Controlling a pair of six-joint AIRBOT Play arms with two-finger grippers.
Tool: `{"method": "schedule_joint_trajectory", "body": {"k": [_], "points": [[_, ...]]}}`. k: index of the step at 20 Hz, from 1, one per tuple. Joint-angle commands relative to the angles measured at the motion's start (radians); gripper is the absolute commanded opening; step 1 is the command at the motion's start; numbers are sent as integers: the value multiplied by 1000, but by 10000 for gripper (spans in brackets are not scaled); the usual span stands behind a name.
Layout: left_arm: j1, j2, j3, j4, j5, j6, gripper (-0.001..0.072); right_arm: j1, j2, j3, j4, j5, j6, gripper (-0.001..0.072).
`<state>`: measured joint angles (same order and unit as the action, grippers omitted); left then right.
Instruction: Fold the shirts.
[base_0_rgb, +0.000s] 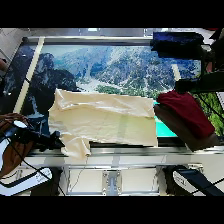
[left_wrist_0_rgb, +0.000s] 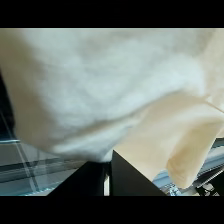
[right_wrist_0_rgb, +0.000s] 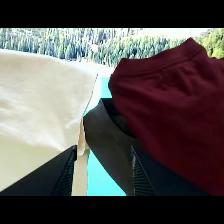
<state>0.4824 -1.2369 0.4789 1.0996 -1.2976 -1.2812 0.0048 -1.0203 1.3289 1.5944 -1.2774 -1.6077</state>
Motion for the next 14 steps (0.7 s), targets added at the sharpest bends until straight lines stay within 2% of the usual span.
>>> {"method": "schedule_joint_trajectory", "body": {"k": [1,2,4,6,8,9,11,12,13,14], "points": [[-8,-5,0,-1,-1,2,13,-1,12,43,-76,-43,1,389],[-8,-4,0,-1,-2,2,13,-14,13,39,-133,-92,3,388],[-8,-4,0,-1,-5,6,14,-129,15,-66,-80,-218,11,376],[-8,-4,0,-2,-4,6,13,-286,23,-303,147,-270,-40,309],[-8,-4,0,-10,-3,6,14,-386,28,-581,391,-214,-132,309],[-8,-4,0,-13,-3,6,14,-412,21,-704,454,-172,-150,310],[-8,-4,0,-12,-3,6,13,-429,-13,-867,500,-128,-170,359],[-8,-4,0,-12,-3,6,13,-429,-40,-919,539,-127,-203,458],[-8,-4,0,-12,-3,7,13,-429,-66,-949,577,-118,-232,504],[-8,-4,0,-13,-4,10,13,-428,-91,-969,603,-89,-246,512]]}}
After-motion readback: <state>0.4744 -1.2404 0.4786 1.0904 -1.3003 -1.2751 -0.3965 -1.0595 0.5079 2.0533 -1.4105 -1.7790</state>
